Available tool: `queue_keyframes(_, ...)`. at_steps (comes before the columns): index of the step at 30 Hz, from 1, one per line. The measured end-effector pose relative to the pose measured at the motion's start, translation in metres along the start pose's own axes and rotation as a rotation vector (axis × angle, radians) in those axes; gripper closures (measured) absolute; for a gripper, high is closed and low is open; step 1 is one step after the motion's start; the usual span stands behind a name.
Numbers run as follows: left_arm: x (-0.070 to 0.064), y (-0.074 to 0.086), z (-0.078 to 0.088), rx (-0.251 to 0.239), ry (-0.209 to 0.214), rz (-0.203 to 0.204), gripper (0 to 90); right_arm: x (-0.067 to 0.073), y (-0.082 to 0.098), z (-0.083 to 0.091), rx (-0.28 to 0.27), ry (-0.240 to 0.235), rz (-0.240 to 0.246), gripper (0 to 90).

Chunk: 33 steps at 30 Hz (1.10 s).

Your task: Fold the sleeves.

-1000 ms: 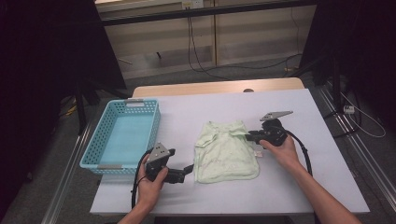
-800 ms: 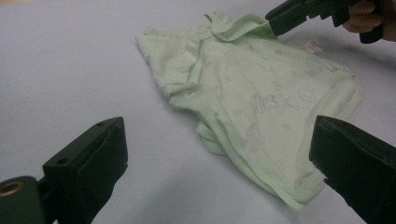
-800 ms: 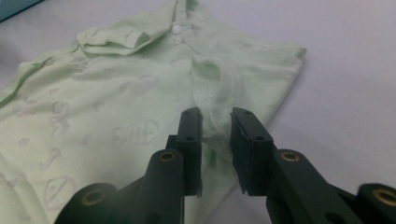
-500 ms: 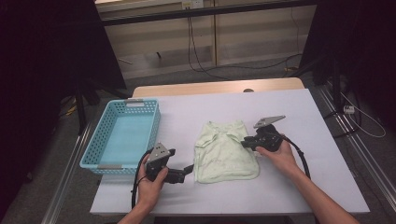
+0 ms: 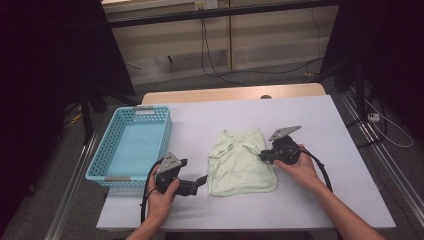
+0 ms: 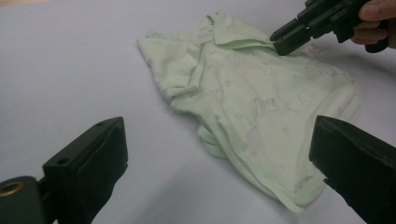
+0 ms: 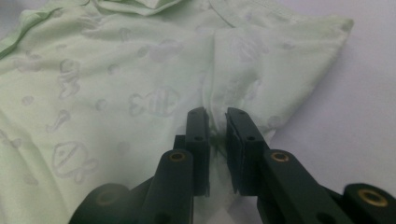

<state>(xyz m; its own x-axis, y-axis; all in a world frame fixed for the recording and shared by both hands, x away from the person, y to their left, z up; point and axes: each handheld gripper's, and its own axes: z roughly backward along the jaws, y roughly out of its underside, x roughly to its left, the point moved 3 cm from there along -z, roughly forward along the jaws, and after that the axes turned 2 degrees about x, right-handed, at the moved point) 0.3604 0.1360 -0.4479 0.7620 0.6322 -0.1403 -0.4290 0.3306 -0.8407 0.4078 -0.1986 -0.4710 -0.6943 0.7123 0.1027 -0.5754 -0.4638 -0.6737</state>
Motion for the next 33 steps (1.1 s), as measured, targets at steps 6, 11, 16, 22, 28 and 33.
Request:
queue_keyframes(6,0.001,-0.002,-0.003,-0.01,-0.002,0.008,4.7,0.004,-0.001,0.0,0.0,-0.032,0.006,74.2)
queue_keyframes(11,0.003,-0.006,-0.006,-0.011,-0.017,0.005,4.7,0.006,-0.002,0.0,-0.003,-0.038,0.012,76.8)
queue_keyframes(16,0.006,-0.012,-0.012,-0.015,-0.034,0.002,4.7,0.006,-0.003,0.002,-0.01,-0.038,0.014,79.3)
queue_keyframes(22,0.009,-0.023,-0.02,-0.021,-0.037,0.004,3.6,0.004,-0.005,0.005,-0.042,-0.026,0.008,80.5)
queue_keyframes(28,0.012,-0.032,-0.029,-0.018,-0.036,0.0,3.5,0.0,-0.009,0.01,-0.095,-0.035,-0.023,74.8)
queue_keyframes(33,0.014,-0.039,-0.035,-0.019,-0.026,-0.006,4.4,-0.003,-0.009,0.012,-0.12,-0.023,-0.044,66.1)
